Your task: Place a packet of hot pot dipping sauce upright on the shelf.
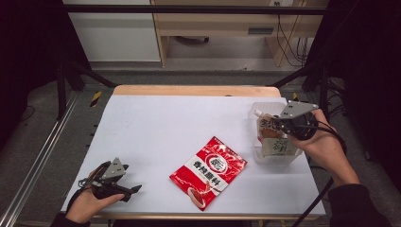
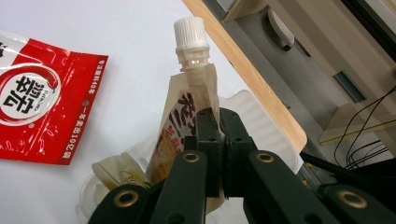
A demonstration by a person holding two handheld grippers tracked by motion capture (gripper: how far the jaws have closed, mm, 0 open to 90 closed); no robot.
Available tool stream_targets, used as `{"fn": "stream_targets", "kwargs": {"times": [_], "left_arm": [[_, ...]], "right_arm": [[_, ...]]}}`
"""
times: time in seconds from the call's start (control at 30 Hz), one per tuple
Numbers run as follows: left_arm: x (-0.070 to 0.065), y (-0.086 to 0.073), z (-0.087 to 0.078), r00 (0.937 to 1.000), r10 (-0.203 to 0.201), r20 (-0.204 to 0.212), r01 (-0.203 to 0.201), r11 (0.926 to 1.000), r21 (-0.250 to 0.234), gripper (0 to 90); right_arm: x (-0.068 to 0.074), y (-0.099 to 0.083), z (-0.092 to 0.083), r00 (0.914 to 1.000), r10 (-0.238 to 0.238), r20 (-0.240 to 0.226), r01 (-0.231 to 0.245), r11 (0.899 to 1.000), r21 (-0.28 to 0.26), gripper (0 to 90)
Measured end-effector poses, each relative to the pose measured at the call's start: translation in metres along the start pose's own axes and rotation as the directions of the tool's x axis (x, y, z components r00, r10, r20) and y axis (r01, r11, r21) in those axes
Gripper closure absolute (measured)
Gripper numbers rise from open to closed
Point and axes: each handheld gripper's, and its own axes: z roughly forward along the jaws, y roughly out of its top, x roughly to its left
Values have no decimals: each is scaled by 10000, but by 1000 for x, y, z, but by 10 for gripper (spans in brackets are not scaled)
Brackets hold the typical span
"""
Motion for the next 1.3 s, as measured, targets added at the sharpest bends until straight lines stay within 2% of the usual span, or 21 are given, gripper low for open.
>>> {"fn": "stream_targets", "kwargs": {"times": [0.67, 0.83, 1.1, 1.3], "left_arm": [[-1, 0, 1, 9999, 124, -9, -124, 9998, 144, 114], [-1, 0, 2, 9999, 134, -9, -134, 9998, 169, 114], [-1, 0, 2, 9999, 147, -8, -146, 9997, 216, 114], [-1, -1, 3, 9999, 171, -25, -170, 9993, 329, 114]], "right_arm": [[4, -11, 8, 9992, 27, -402, -7, 9988, 486, 882], [4, -14, 10, 9990, 155, -430, -130, 9983, 572, 880], [9, -18, 18, 9975, 129, -695, -55, 9945, 1049, 872], [10, -19, 20, 9966, 335, -749, -244, 9925, 1199, 861]]}}
